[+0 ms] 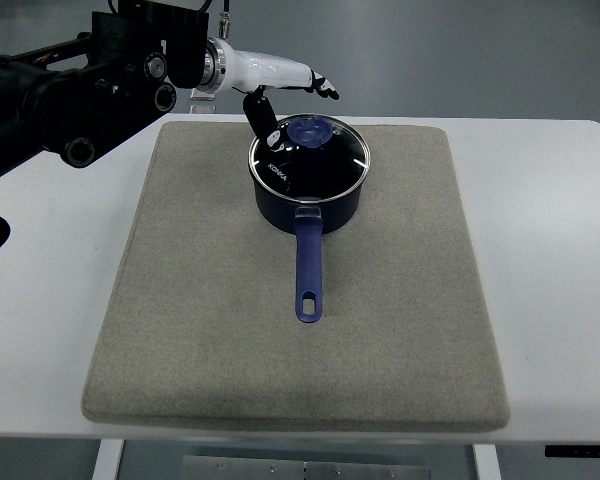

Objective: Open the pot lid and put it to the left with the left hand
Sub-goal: 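Reach the left hand over the pot to the blue lid knob, then close the left hand fingers around the blue lid knob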

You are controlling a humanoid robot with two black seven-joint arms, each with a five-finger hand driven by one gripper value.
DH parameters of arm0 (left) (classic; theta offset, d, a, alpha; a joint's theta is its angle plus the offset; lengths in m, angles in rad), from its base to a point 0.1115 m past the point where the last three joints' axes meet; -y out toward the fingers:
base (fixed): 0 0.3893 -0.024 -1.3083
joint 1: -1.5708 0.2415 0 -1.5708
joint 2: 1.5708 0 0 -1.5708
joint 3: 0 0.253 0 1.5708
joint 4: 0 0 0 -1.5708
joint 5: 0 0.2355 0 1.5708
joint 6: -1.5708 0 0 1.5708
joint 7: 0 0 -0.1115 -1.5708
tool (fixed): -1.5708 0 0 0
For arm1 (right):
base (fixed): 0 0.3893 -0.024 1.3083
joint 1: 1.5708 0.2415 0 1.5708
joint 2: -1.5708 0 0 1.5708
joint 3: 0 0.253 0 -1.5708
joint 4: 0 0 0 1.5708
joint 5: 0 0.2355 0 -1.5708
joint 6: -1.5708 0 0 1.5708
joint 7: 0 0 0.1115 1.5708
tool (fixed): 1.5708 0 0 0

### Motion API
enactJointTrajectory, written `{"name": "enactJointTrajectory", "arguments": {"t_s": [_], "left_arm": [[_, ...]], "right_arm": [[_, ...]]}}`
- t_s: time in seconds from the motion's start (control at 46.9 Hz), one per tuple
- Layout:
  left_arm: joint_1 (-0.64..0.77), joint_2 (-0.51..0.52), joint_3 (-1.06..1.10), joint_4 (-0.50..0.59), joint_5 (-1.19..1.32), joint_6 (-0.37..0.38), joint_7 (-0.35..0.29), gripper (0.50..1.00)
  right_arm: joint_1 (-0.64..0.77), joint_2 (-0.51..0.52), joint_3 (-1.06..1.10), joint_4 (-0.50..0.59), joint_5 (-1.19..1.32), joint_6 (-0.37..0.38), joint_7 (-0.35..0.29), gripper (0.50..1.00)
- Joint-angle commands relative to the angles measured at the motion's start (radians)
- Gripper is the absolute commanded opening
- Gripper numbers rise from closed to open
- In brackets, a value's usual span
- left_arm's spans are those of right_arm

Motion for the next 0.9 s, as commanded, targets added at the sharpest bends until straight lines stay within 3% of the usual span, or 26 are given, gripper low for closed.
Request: {"name": "enactJointTrajectory", "arguments": {"t_s": [0.0, 0.427, 0.619, 0.875], "left_arm": [[0.000, -0.009, 0.003, 0.005, 0.008, 0.029, 0.000, 0.958], [0.006, -0.039, 0.006, 0.031, 0.098, 0.035, 0.002, 0.936], [0.008, -0.041, 0.025, 0.031, 0.100, 0.035, 0.000, 0.857], [0.008, -0.041, 0.032, 0.029, 0.093, 0.035, 0.000, 0.853]], "right_arm": [[0.000, 0.000, 0.000, -0.001, 0.000, 0.000, 0.000, 0.917], [0.000, 0.000, 0.000, 0.001, 0.000, 0.000, 0.000, 0.917], [0.000, 0.000, 0.000, -0.001, 0.000, 0.000, 0.000, 0.917], [0.000, 0.000, 0.000, -0.001, 0.000, 0.000, 0.000, 0.917]]}}
